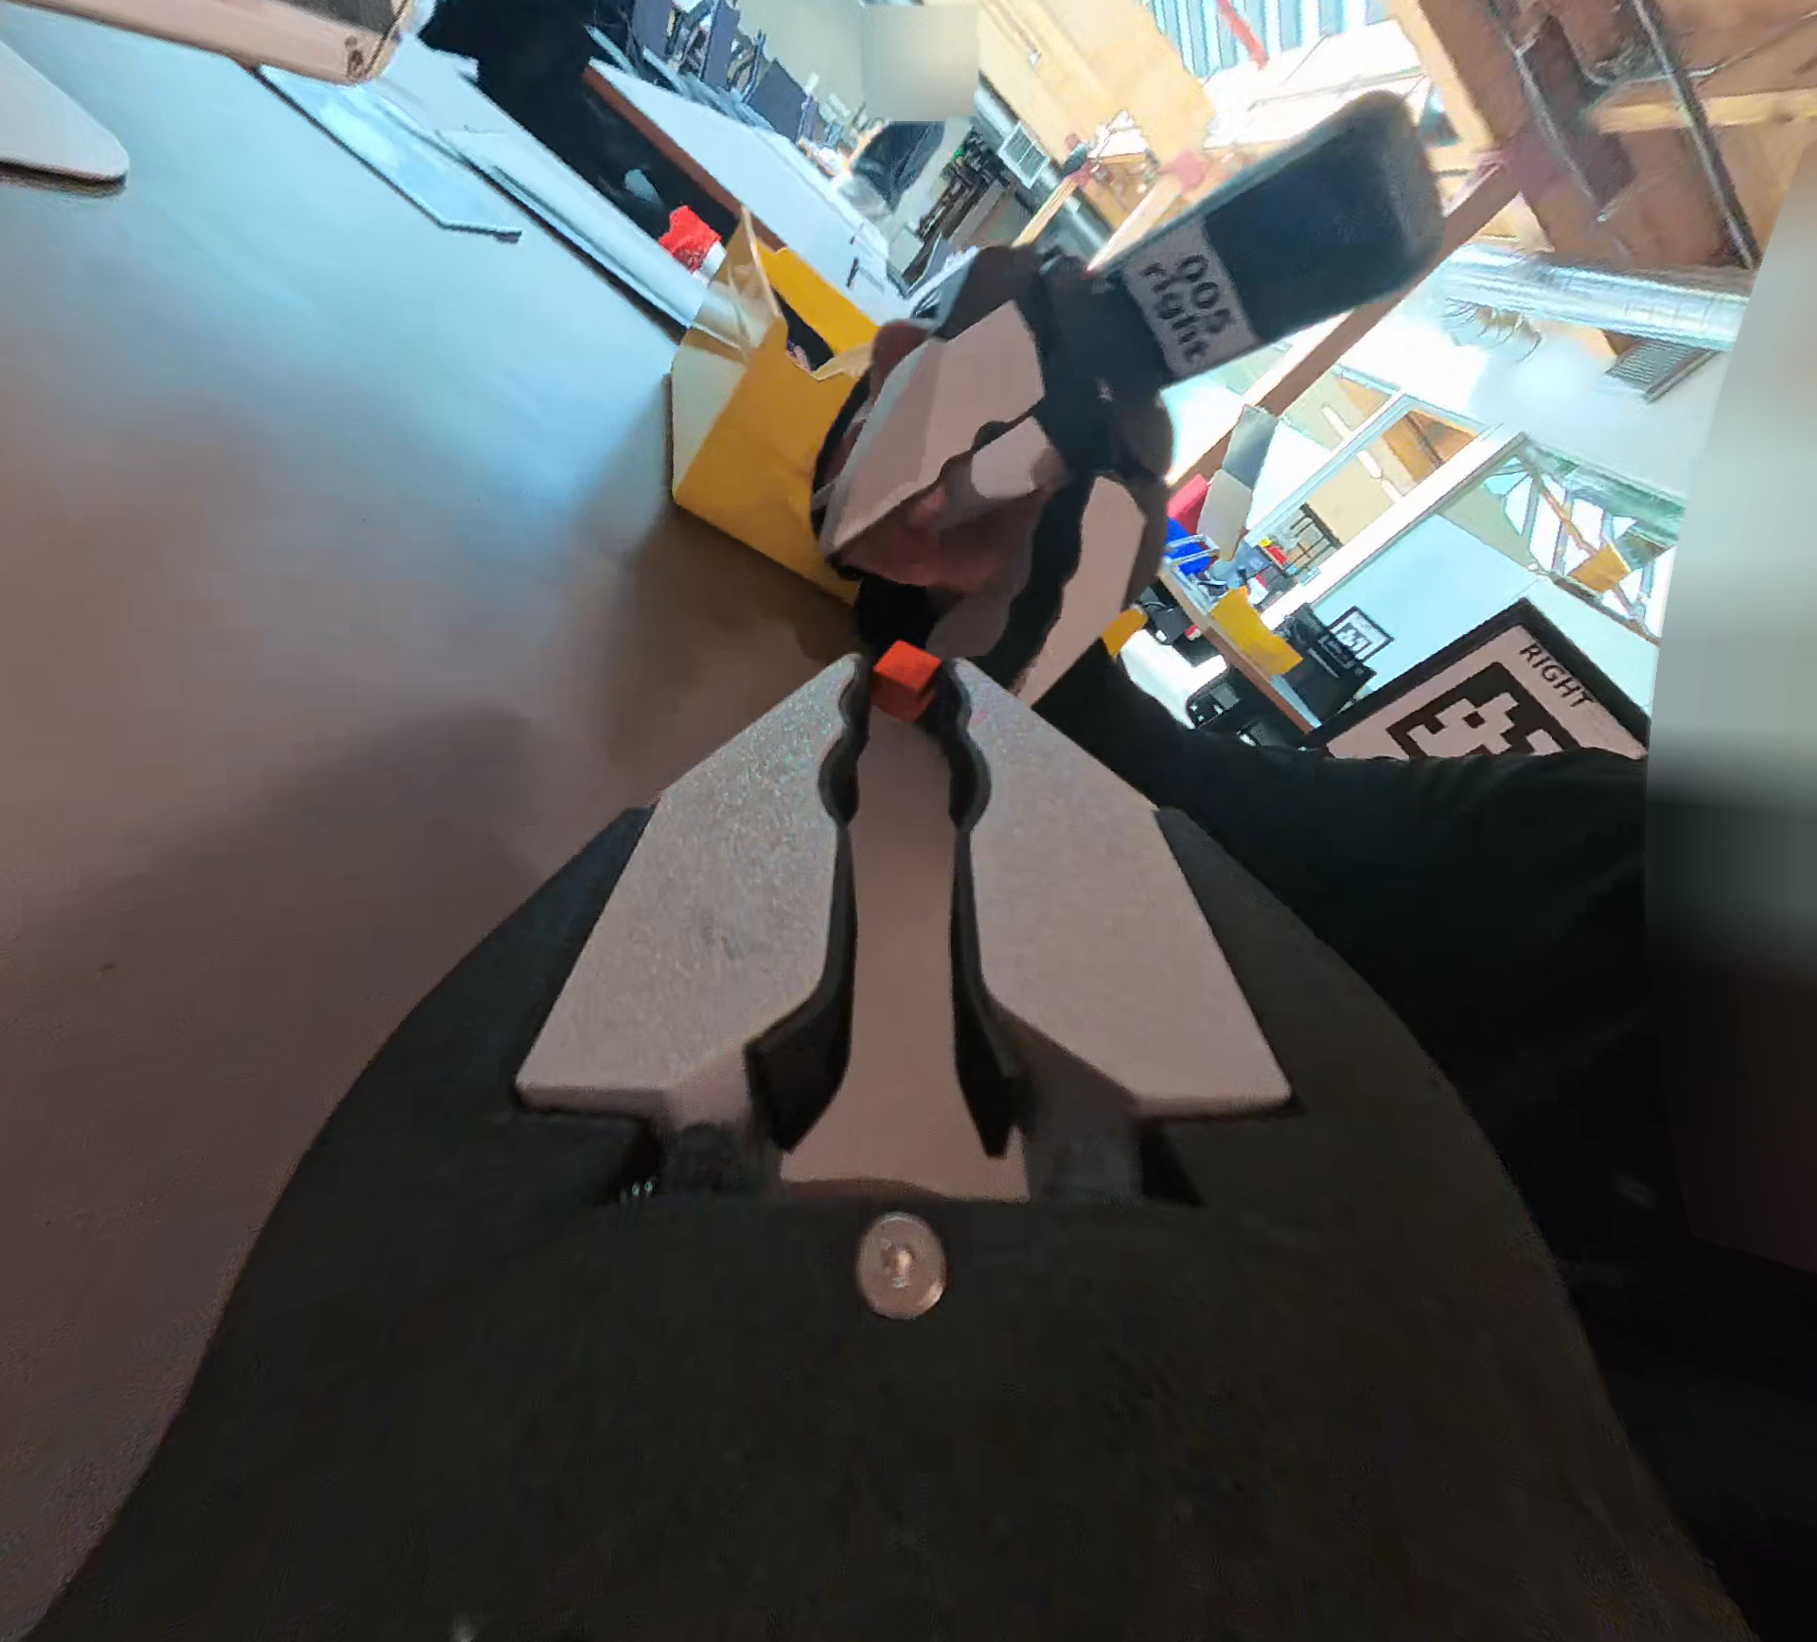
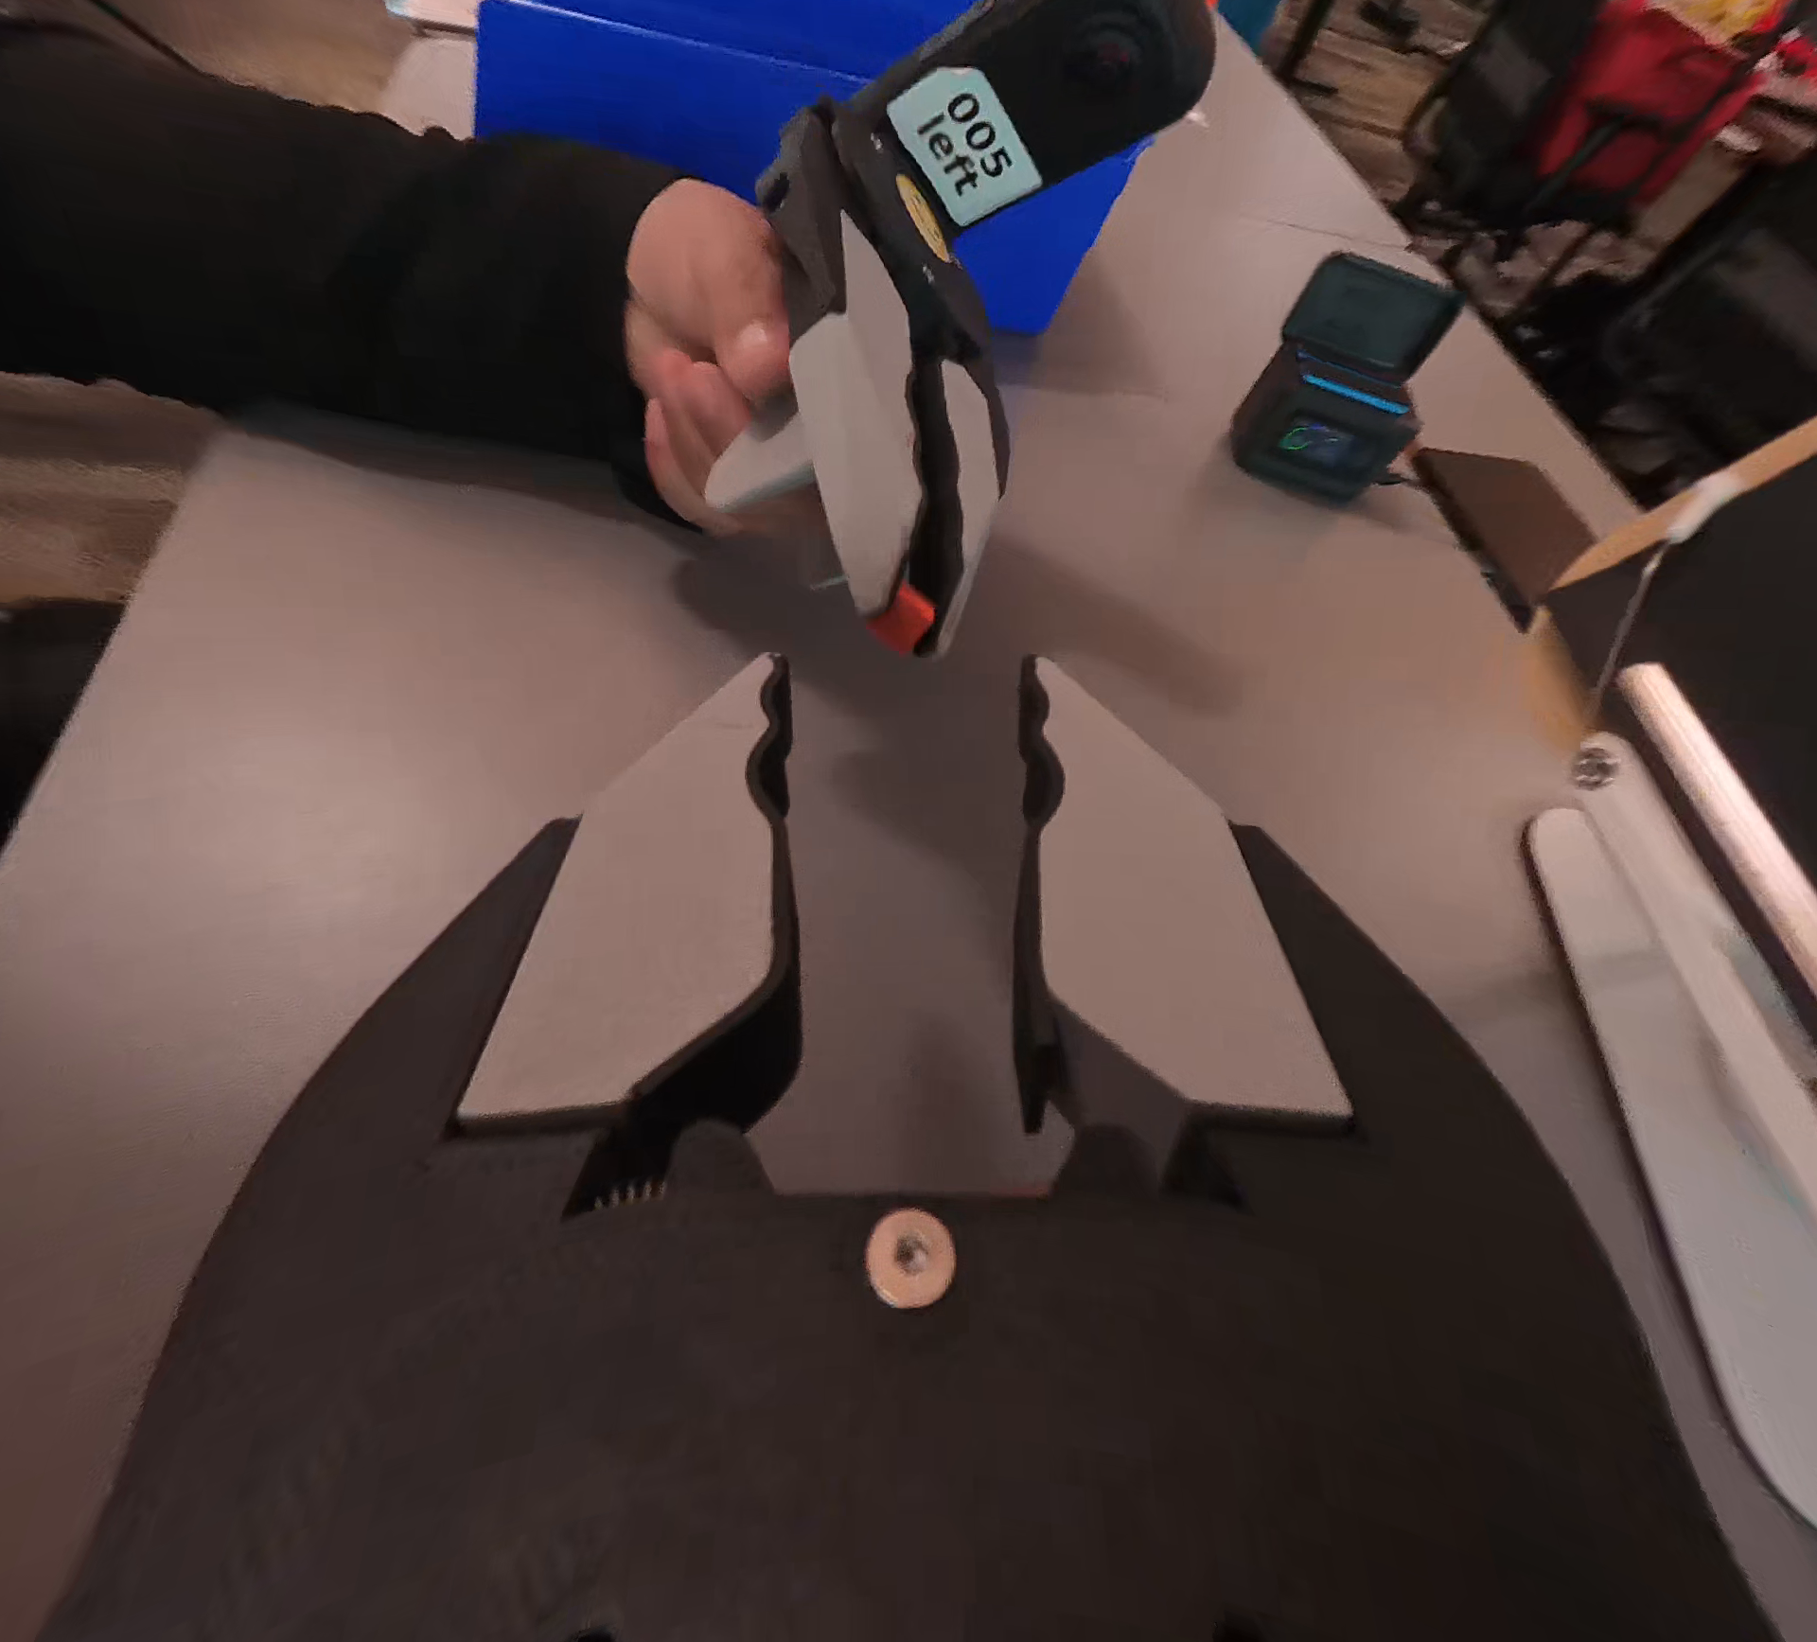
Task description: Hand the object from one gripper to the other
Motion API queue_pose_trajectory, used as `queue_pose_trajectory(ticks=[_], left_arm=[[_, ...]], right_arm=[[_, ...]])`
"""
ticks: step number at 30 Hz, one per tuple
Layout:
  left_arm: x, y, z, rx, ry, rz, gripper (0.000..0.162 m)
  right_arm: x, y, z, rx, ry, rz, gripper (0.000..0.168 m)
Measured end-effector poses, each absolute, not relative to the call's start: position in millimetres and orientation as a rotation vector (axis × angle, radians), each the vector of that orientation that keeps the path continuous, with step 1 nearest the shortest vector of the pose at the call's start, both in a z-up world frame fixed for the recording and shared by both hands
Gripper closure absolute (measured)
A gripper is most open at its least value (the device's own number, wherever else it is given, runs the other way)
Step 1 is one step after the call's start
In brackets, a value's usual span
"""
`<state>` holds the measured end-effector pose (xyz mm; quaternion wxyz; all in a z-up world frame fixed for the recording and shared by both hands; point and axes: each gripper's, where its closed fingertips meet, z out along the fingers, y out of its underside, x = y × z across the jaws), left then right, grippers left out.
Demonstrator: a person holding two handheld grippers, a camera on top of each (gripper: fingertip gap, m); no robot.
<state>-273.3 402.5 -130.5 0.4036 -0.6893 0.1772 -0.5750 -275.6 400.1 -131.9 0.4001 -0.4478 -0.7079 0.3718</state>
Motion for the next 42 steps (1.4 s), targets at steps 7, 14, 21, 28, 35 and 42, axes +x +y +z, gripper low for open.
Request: queue_pose_trajectory(ticks=[7, 14, 21, 28, 35, 42], left_arm=[[-264.4, 397.2, -131.4, -1.746, 0.469, -1.501, 0.151], [-266.3, 398.1, -130.8, -1.749, 0.453, -1.504, 0.153], [-268.7, 401.7, -133.0, -1.761, 0.457, -1.428, 0.154], [-268.7, 401.9, -137.9, -1.793, 0.473, -1.403, 0.150], [-268.0, 400.1, -138.4, -1.798, 0.491, -1.403, 0.146], [-269.8, 403.6, -145.4, -1.810, 0.534, -1.292, 0.153]], right_arm=[[-279.4, 393.5, -144.0, -1.044, -1.862, 0.764, 0.148], [-282.5, 397.8, -138.7, -0.995, -1.813, 0.686, 0.163], [-285.1, 401.6, -138.9, -1.103, -1.781, 0.828, 0.165], [-285.8, 403.0, -144.3, -1.120, -1.794, 0.843, 0.165], [-285.6, 402.8, -145.5, -1.117, -1.803, 0.840, 0.165], [-286.5, 403.8, -148.6, -1.166, -1.798, 0.909, 0.165]])
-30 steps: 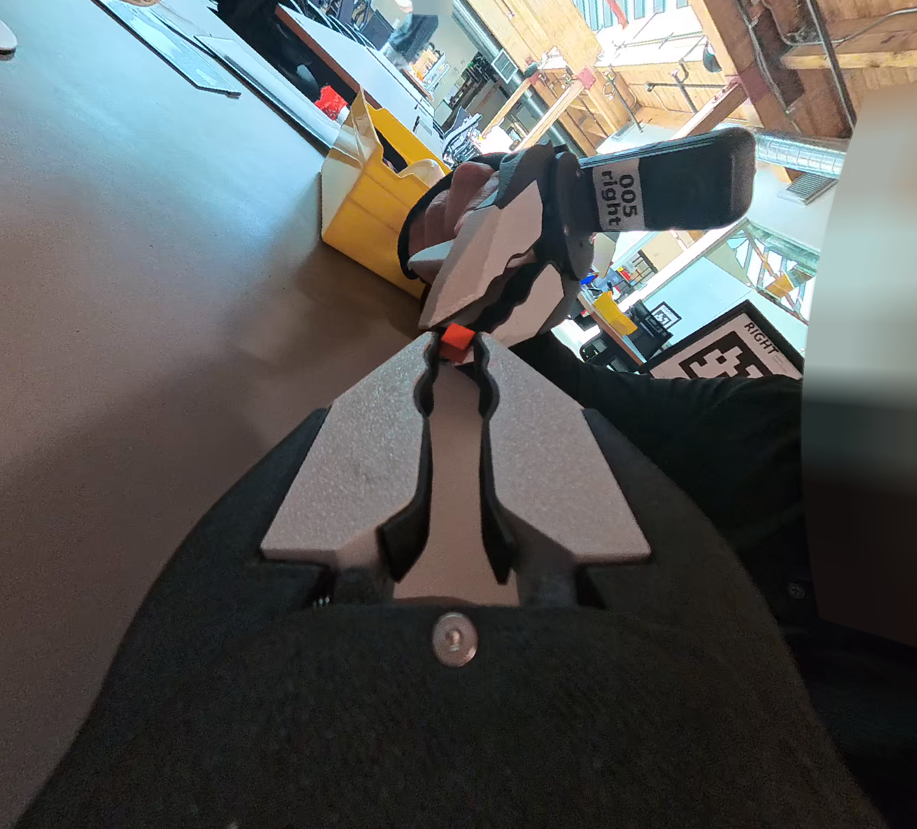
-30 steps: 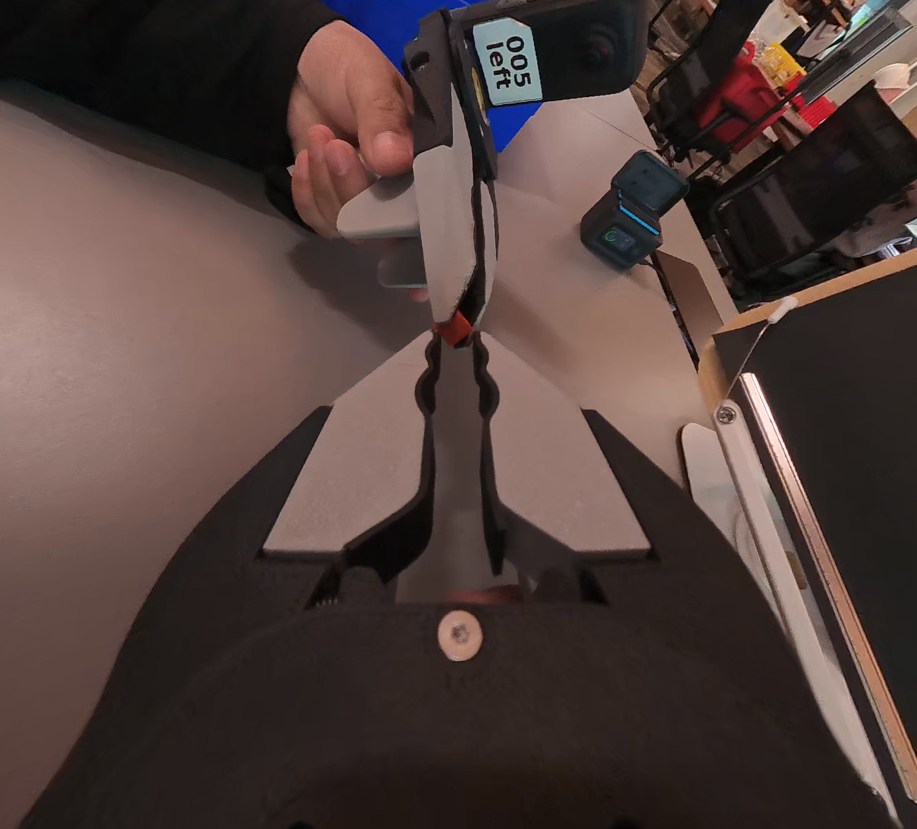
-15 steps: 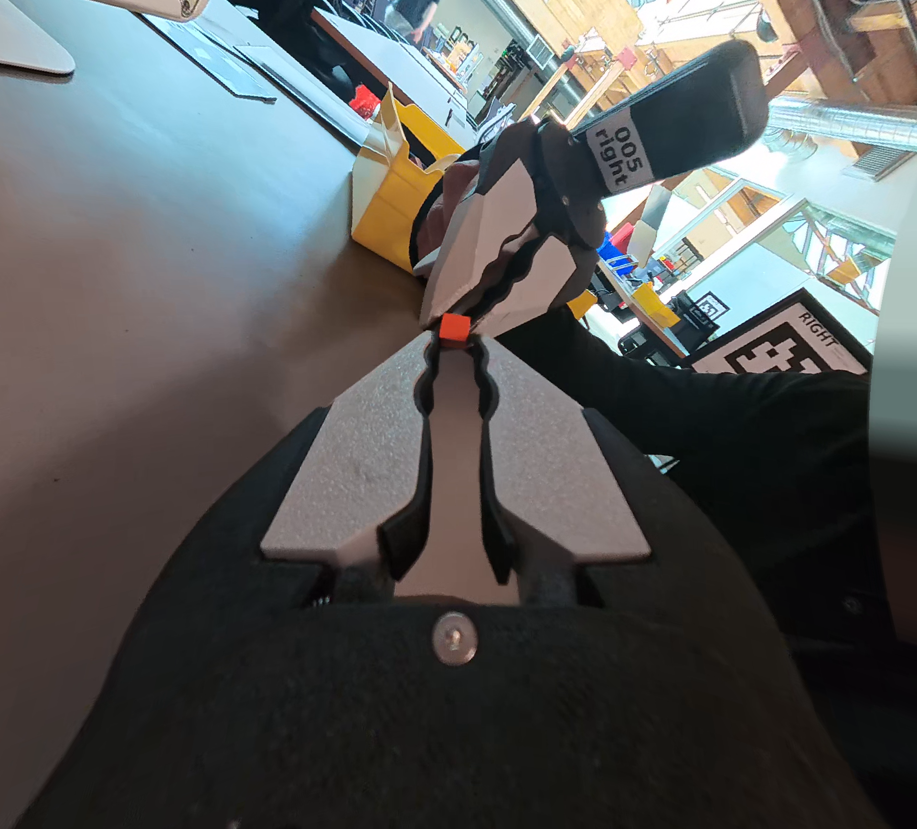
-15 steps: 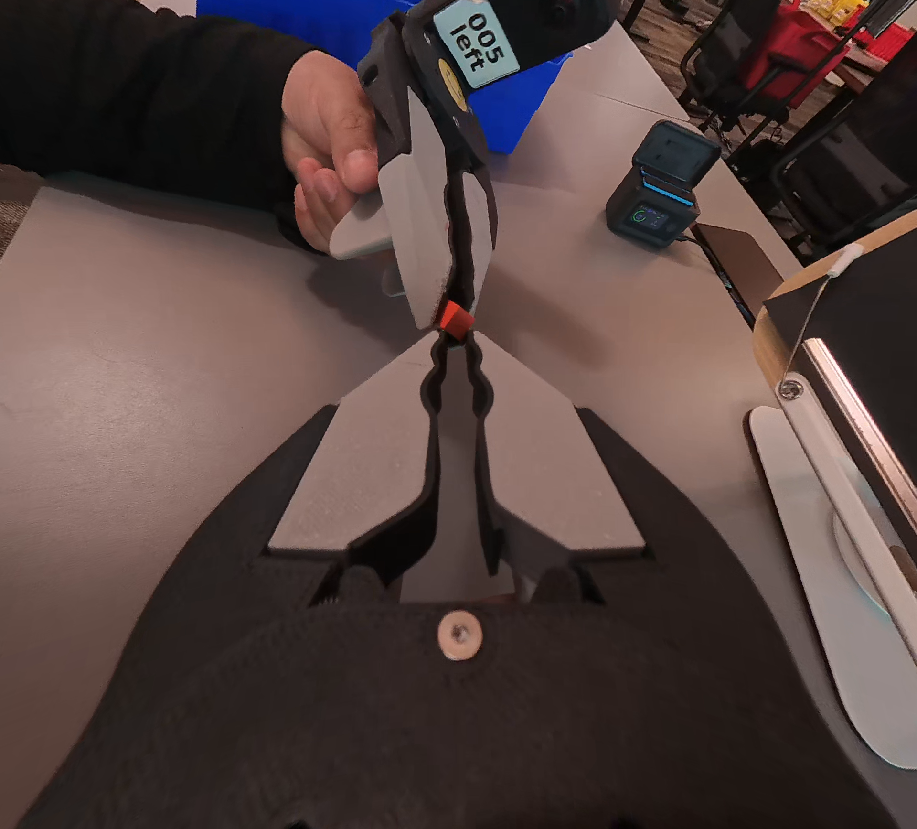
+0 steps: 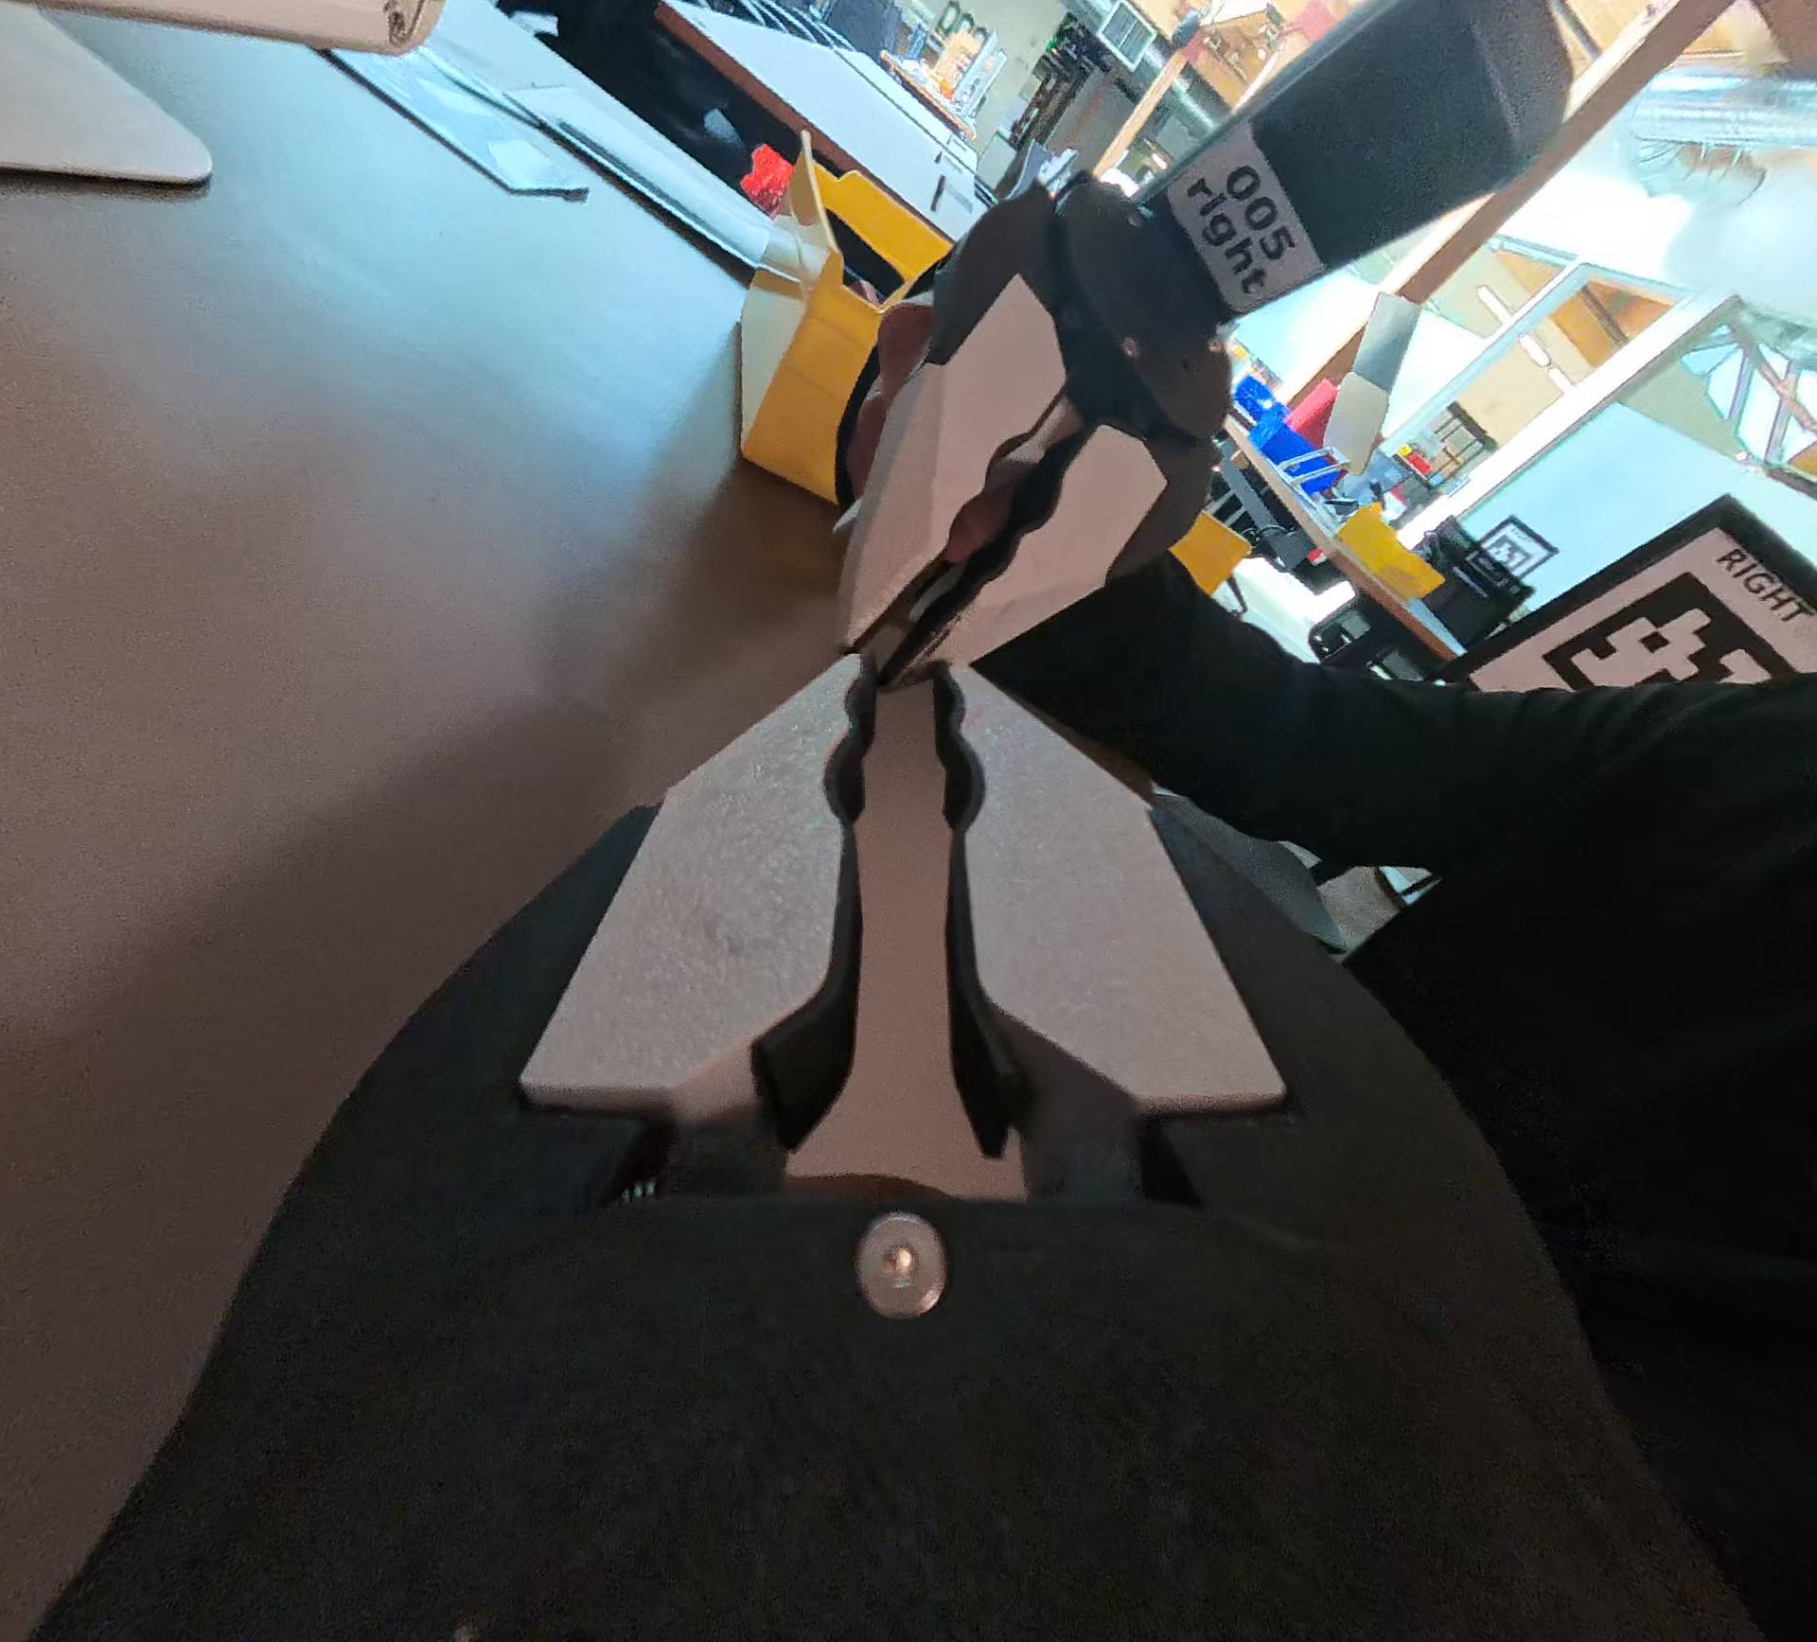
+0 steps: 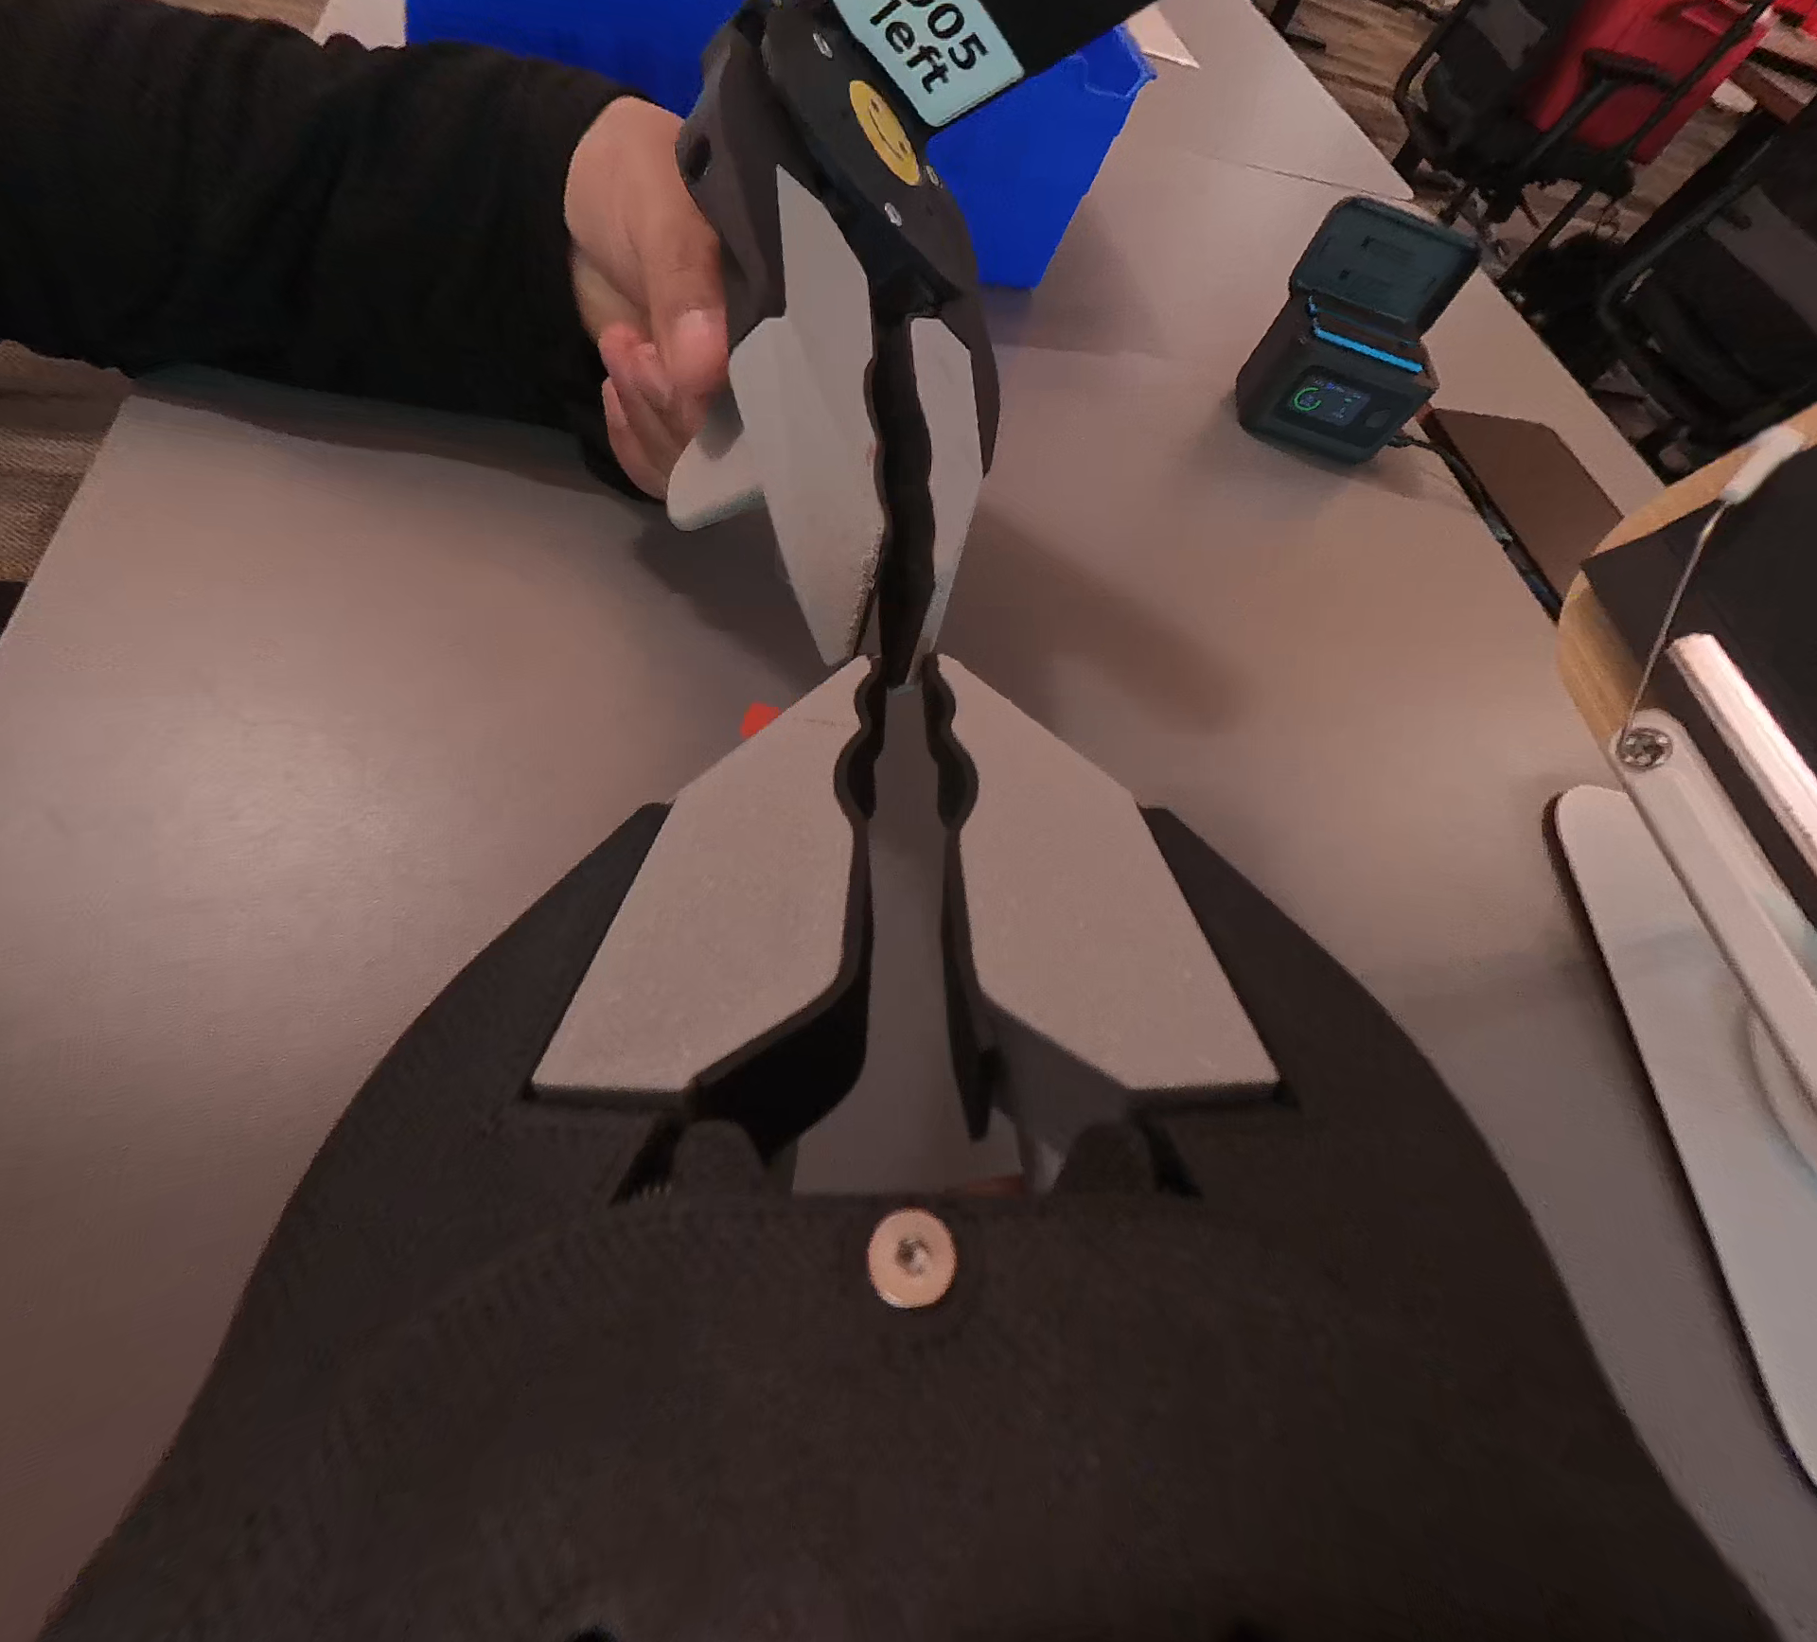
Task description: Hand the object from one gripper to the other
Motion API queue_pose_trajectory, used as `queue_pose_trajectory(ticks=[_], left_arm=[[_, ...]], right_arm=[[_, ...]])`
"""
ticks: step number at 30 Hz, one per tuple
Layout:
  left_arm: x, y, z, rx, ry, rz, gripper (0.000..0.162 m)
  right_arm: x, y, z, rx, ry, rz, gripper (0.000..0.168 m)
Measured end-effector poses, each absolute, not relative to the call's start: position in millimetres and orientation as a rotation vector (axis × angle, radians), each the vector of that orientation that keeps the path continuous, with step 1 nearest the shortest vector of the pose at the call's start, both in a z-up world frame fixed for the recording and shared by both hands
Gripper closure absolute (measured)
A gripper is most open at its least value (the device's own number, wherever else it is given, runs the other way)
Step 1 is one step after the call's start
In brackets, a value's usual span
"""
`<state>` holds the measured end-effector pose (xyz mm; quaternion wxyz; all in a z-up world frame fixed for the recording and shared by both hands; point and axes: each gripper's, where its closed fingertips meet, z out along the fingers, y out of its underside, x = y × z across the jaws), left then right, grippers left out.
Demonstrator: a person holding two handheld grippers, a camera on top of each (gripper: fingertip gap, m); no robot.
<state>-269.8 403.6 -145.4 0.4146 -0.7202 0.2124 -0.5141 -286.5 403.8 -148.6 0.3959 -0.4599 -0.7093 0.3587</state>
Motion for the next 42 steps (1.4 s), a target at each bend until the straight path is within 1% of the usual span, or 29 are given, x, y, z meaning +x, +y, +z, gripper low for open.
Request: queue_pose_trajectory(ticks=[3, 4, 6, 7, 8, 10, 12, 13, 17, 19, 21, 23, 28, 29, 30, 34, 36, 40, 42], left_arm=[[-274.7, 410.5, -156.1, -1.843, 0.505, -1.297, 0.157], [-278.4, 413.7, -158.4, -1.852, 0.496, -1.260, 0.162], [-285.9, 416.1, -154.1, -1.846, 0.466, -1.248, 0.162], [-289.1, 415.5, -148.6, -1.831, 0.455, -1.259, 0.151], [-293.3, 415.9, -144.4, -1.818, 0.454, -1.237, 0.151], [-309.4, 423.5, -150.4, -1.875, 0.462, -1.022, 0.149], [-323.2, 425.5, -157.9, -1.937, 0.500, -0.820, 0.133], [-329.1, 427.7, -158.0, -1.945, 0.498, -0.751, 0.131], [-355.5, 446.0, -146.9, -1.898, 0.366, -0.562, 0.131], [-366.9, 452.5, -148.7, -1.906, 0.316, -0.494, 0.132], [-376.3, 456.5, -150.9, -1.913, 0.285, -0.423, 0.133], [-377.2, 457.1, -151.0, -1.911, 0.290, -0.403, 0.134], [-373.1, 455.8, -150.3, -1.900, 0.352, -0.353, 0.134], [-371.0, 454.9, -150.6, -1.899, 0.374, -0.345, 0.134], [-368.8, 453.8, -150.8, -1.897, 0.399, -0.337, 0.134], [-366.6, 451.2, -150.4, -1.870, 0.503, -0.237, 0.134], [-364.0, 447.8, -150.3, -1.837, 0.603, -0.159, 0.134], [-334.7, 433.1, -155.2, -1.694, 0.910, -0.028, 0.132], [-315.6, 430.0, -149.6, -1.554, 1.005, 0.085, 0.133]], right_arm=[[-288.6, 410.1, -160.0, -1.212, -1.808, 0.906, 0.166], [-287.6, 411.4, -163.1, -1.229, -1.820, 0.910, 0.168], [-286.8, 419.8, -163.8, -1.271, -1.794, 0.898, 0.168], [-286.2, 422.8, -162.9, -1.290, -1.780, 0.905, 0.165], [-285.9, 422.4, -161.5, -1.302, -1.773, 0.934, 0.160], [-286.8, 419.5, -161.9, -1.334, -1.772, 0.995, 0.152], [-288.6, 418.4, -168.8, -1.375, -1.787, 1.004, 0.149], [-290.2, 415.1, -171.8, -1.386, -1.800, 1.022, 0.147], [-306.0, 377.9, -185.5, -1.388, -1.889, 1.193, 0.143], [-316.2, 367.2, -202.2, -1.400, -1.953, 1.131, 0.143], [-327.3, 357.8, -208.2, -1.383, -1.969, 1.108, 0.146], [-334.9, 347.0, -211.9, -1.387, -2.004, 1.127, 0.144], [-341.3, 345.5, -234.0, -1.399, -2.095, 0.982, 0.143], [-342.9, 346.3, -234.2, -1.404, -2.090, 0.978, 0.147], [-344.2, 347.1, -233.1, -1.402, -2.081, 0.980, 0.159], [-342.0, 359.3, -222.8, -1.444, -2.004, 1.040, 0.160], [-334.7, 381.9, -208.2, -1.517, -1.886, 1.109, 0.159], [-305.6, 420.0, -166.2, -1.624, -1.623, 1.434, 0.160], [-292.3, 424.8, -158.7, -1.662, -1.586, 1.540, 0.160]])
